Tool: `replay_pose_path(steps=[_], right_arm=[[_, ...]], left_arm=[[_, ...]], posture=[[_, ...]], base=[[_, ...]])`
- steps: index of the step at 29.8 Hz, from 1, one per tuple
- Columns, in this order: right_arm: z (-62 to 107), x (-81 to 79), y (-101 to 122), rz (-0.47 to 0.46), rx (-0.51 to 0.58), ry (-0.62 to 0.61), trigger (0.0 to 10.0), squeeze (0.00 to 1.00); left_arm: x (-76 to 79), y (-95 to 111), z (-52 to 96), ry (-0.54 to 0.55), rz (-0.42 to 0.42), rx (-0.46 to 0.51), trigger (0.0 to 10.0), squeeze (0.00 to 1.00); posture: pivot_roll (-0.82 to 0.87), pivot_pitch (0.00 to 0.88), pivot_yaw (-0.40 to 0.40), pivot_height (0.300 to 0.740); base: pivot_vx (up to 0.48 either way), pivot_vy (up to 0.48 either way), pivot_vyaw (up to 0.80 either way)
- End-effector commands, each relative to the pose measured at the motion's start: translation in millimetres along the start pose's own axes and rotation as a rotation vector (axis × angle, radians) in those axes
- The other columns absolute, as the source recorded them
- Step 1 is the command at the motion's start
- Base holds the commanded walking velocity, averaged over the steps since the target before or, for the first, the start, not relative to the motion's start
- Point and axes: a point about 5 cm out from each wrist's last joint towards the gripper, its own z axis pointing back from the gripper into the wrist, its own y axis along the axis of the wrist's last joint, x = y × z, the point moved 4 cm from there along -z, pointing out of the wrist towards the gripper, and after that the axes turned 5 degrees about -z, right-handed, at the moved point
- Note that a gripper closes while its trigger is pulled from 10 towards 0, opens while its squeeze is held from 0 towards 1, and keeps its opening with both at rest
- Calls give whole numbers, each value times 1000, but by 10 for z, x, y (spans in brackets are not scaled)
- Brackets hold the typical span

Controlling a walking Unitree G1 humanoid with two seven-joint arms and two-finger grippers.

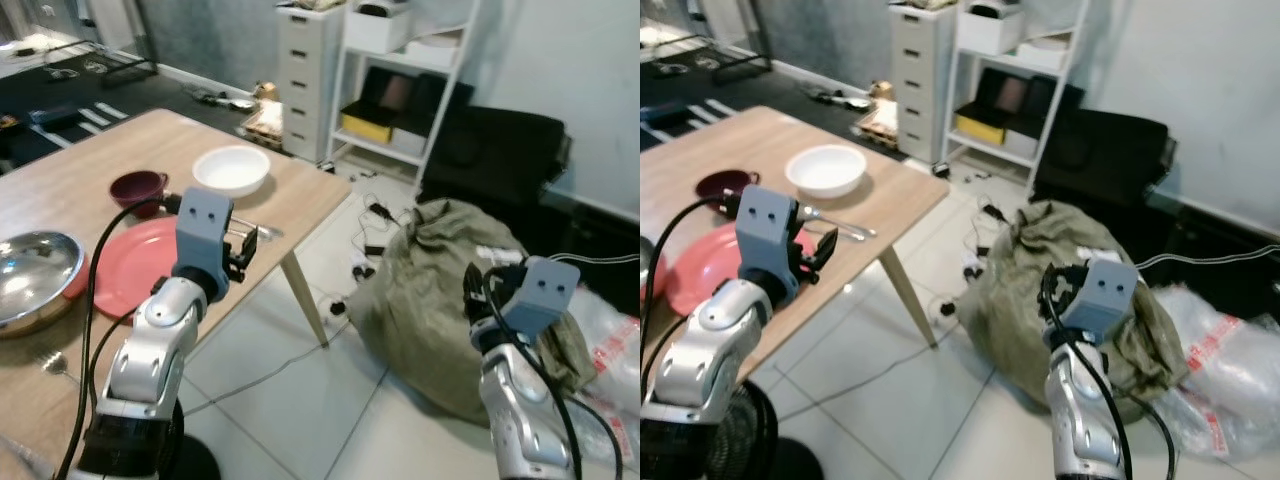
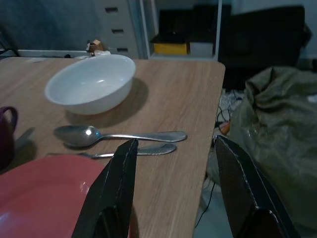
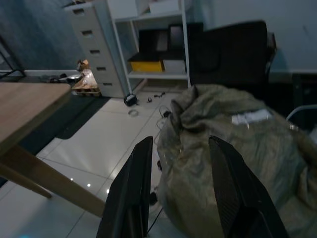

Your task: Setting the table

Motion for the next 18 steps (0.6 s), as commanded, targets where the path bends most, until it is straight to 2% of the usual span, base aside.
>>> replay_pose_path(steps=[1,18], right_arm=[[6,-1,-51,5,-22,-1,10000,0],[6,19,-61,7,-23,-11,10000,0]], left_arm=[[-1,-13,-10,-2,-11,-4,10000,0],[0,-14,-28,-6,-14,-4,10000,0]], posture=[[26,18,106,740],[24,19,112,740]], base=[[0,0,-775],[0,0,-775]])
